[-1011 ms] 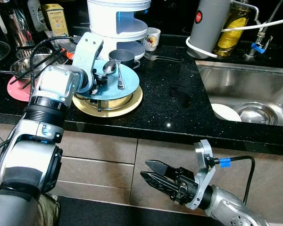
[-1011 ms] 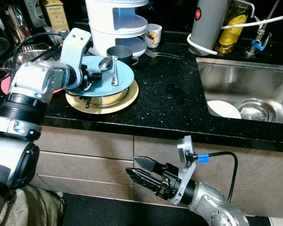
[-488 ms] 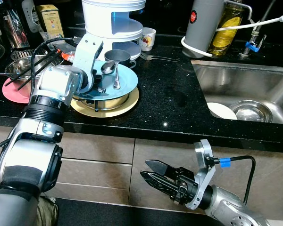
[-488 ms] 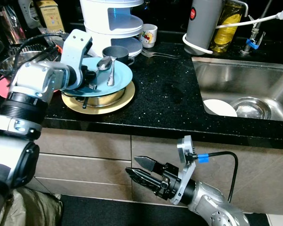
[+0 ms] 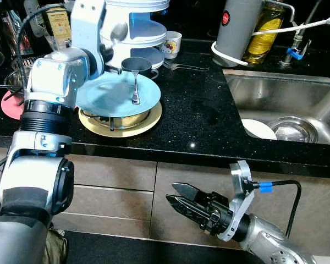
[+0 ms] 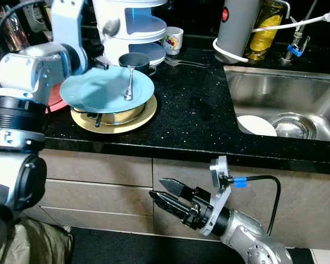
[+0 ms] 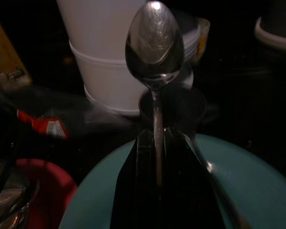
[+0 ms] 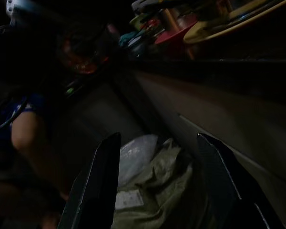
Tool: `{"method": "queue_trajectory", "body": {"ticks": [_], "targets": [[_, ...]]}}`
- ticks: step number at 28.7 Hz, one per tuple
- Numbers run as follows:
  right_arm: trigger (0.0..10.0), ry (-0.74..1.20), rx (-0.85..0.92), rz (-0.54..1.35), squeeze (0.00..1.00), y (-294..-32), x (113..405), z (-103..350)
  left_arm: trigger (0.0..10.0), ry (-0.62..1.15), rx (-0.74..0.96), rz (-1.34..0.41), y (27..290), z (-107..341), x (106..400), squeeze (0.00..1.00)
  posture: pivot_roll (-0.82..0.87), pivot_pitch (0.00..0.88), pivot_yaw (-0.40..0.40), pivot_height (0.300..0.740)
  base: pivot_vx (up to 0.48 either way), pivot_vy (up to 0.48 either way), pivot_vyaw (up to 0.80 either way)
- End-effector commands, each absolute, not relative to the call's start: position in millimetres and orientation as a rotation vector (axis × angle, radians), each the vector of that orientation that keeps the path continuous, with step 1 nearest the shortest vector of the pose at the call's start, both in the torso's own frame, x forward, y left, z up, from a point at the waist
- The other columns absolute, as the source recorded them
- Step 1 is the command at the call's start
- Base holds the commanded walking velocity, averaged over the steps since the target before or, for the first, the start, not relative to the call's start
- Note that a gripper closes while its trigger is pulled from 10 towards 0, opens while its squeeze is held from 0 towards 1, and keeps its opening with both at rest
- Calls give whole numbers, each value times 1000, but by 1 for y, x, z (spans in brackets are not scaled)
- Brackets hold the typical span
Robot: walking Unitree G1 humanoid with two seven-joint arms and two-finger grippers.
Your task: Kitchen organization
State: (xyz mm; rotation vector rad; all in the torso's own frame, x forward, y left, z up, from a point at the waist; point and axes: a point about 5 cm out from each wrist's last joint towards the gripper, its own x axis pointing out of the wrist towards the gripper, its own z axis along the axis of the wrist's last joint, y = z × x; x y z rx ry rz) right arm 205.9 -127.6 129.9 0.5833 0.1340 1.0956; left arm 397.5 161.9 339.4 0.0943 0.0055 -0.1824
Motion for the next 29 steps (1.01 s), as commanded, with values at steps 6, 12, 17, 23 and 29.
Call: {"method": "queue_trajectory", "body": {"ticks": [6,12,17,23,29], "targets": [[10000,139,592,1017,0,-133,209,127,10000,-247,3,-466,116,356,379,0,46,13,-49,740,0,0,-113],[10000,131,618,1066,0,-132,205,129,10000,-324,104,-658,80,349,359,0,40,22,-44,740,0,0,-779],[10000,125,629,1056,0,-134,205,130,10000,-366,115,-712,76,349,356,0,41,26,-44,740,0,0,-800],[10000,137,619,1057,0,-133,207,129,10000,-364,104,-731,76,343,357,0,41,31,-43,740,0,0,-800],[10000,142,614,1053,0,-132,208,129,10000,-358,116,-701,84,338,363,0,34,25,-42,740,0,0,-800]]}}
